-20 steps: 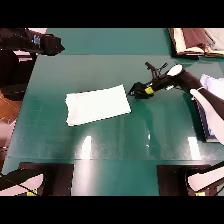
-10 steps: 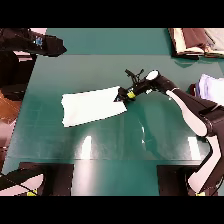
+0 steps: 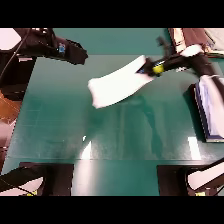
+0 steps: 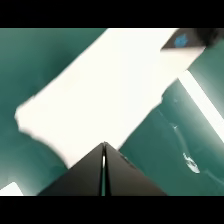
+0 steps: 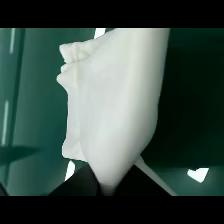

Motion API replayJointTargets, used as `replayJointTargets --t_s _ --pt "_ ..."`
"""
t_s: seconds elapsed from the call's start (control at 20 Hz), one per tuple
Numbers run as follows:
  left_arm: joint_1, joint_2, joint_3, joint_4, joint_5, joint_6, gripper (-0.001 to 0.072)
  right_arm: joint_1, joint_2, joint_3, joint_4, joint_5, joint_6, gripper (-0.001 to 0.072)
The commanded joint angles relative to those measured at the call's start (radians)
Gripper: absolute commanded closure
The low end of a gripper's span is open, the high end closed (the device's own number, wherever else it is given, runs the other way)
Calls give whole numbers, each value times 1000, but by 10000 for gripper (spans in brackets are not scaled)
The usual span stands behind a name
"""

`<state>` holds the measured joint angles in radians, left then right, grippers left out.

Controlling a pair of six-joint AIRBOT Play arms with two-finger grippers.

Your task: Fold the shirts.

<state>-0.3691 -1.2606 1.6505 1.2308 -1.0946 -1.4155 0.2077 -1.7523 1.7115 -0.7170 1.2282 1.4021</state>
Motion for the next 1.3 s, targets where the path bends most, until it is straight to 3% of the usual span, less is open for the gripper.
replayJointTargets --t_s 0.0,0.35,0.65,0.8,1.05,1.25 --pt "-48 0 0 -1 11 10 680 -224 138 9 -181 11 56 694" --pt "-48 0 0 -39 26 0 680 -643 224 9 -192 -78 55 694" --pt "-48 0 0 -80 25 -2 680 -731 225 18 -191 -219 43 694" --pt "-48 0 0 -80 25 -1 679 -728 224 128 -190 -189 18 695" --pt "-48 0 0 -80 25 0 679 -735 232 355 -194 -13 19 695" --pt "-48 0 0 -80 27 2 679 -768 354 233 -200 8 19 694"
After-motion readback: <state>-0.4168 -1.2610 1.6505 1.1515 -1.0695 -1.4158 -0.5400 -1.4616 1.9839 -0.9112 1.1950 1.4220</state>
